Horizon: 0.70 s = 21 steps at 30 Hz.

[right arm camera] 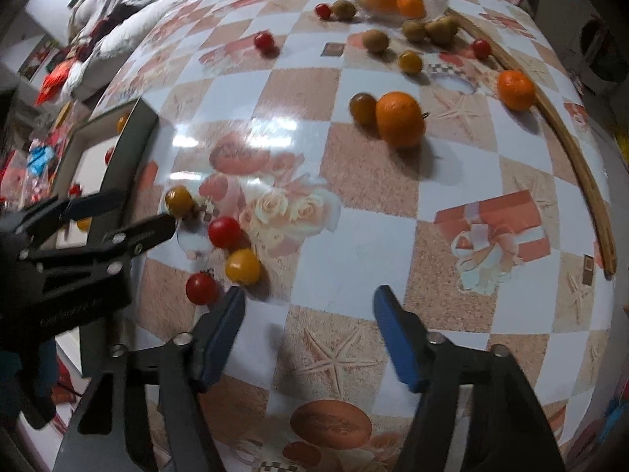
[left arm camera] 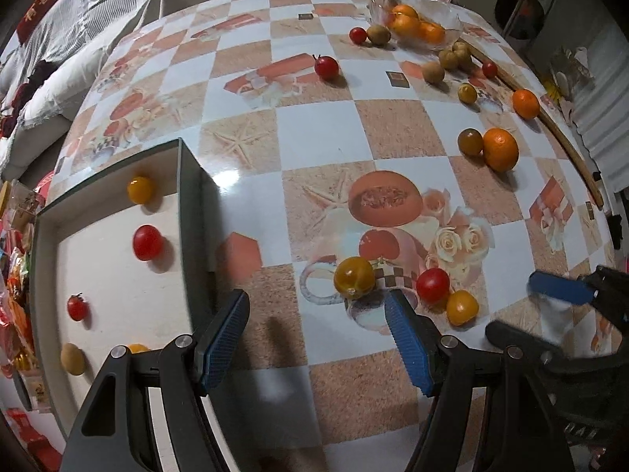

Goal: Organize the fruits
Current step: 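Grasp a yellow cherry tomato with the left gripper while the right grasps another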

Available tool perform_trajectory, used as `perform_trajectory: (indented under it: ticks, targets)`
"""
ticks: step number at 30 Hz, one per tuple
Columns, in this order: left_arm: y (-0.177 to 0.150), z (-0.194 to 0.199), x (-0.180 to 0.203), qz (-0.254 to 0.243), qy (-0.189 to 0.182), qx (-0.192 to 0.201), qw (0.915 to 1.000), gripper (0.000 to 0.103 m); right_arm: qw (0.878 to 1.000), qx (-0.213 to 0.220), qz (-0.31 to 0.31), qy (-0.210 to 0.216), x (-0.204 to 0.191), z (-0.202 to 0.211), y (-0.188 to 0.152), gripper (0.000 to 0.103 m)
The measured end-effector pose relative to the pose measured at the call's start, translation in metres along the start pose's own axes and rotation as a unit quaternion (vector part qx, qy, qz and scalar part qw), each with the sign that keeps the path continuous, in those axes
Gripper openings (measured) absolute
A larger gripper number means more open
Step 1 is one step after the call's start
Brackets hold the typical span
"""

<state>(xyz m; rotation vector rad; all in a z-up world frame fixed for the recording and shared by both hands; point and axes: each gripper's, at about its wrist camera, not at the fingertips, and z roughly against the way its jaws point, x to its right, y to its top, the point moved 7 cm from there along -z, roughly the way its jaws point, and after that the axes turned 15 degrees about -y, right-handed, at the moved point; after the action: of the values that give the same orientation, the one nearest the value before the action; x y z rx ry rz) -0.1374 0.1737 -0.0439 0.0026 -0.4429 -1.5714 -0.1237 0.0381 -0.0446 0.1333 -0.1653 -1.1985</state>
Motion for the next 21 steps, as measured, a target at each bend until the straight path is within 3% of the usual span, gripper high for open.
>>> perform_trajectory:
  ticks: [14, 19, 21]
  targets:
    - [0.004, -0.018, -0.005, 0.011, 0.010, -0.004, 0.9999, 0.072, 0.996, 0.048, 0.073, 0.019, -0.029, -0.005, 0.016, 0.058]
    - [0.008, -0.020, -0.005, 0.010, 0.011, -0.001, 0.9999, 0.072, 0.994, 0.051, 0.089, 0.026, -0.034, -0.005, 0.022, 0.037]
    - [0.011, -0.021, -0.004, 0.011, 0.009, 0.001, 0.9999, 0.066, 0.994, 0.044, 0.093, 0.039, -0.038, -0.005, 0.022, 0.027]
